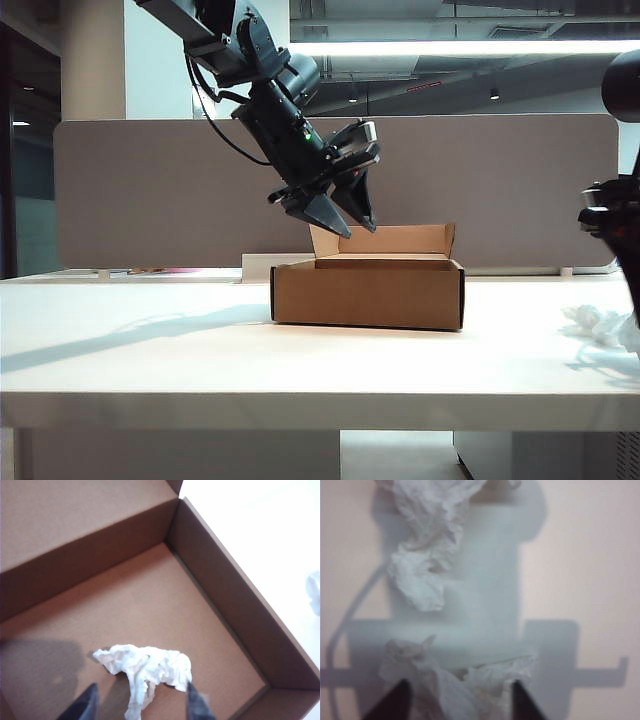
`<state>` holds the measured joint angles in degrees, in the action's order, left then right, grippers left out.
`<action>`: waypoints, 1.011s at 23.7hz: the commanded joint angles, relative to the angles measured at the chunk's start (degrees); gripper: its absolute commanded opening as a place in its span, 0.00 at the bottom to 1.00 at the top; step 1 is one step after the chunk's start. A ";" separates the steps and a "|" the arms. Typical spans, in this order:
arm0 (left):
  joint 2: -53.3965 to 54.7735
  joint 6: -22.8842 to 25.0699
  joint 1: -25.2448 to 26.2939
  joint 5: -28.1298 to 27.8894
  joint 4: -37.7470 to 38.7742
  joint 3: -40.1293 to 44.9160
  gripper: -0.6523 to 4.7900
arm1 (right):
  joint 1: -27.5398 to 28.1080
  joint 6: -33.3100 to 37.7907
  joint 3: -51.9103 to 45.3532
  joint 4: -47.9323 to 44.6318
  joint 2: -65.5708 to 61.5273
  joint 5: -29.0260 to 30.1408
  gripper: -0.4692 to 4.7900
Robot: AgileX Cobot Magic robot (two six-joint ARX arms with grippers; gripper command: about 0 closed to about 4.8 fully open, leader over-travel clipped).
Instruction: Pick up all the paper balls on the table and put them in the paper box.
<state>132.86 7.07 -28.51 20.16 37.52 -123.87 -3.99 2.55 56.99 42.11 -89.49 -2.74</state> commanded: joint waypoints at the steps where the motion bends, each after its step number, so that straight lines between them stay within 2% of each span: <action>1: -0.83 0.24 -0.04 -0.02 -0.13 -0.31 0.51 | -0.02 0.00 0.26 -0.52 0.02 -0.09 0.40; 4: -1.05 0.24 0.02 -0.02 -0.28 -0.31 0.51 | -0.02 0.00 0.26 -0.44 0.02 -0.07 0.24; 9: -1.05 0.24 0.24 0.00 -0.17 -0.31 0.51 | -0.02 -0.02 0.26 -0.11 0.04 0.13 0.09; 14: -1.40 0.24 0.39 -0.02 0.57 -0.31 0.51 | -0.04 0.00 0.39 1.22 0.42 1.62 0.08; 16: -1.88 0.24 0.48 -0.04 1.22 -0.31 0.51 | -0.04 0.00 0.39 1.68 0.96 4.74 0.08; 18: -3.43 0.26 0.85 -0.22 1.90 -0.31 0.51 | -0.28 0.00 0.92 1.16 2.32 11.17 0.08; 22: -6.80 0.26 2.16 -1.14 4.20 -0.31 0.51 | -1.88 0.02 6.23 0.59 2.91 15.10 0.08; 24: -8.90 0.68 2.93 -1.70 7.74 -0.31 0.51 | -3.52 0.02 9.20 -4.00 2.89 16.87 0.08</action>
<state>125.21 7.09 -25.61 18.96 43.66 -123.90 -6.90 2.59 65.45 41.15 -86.80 12.93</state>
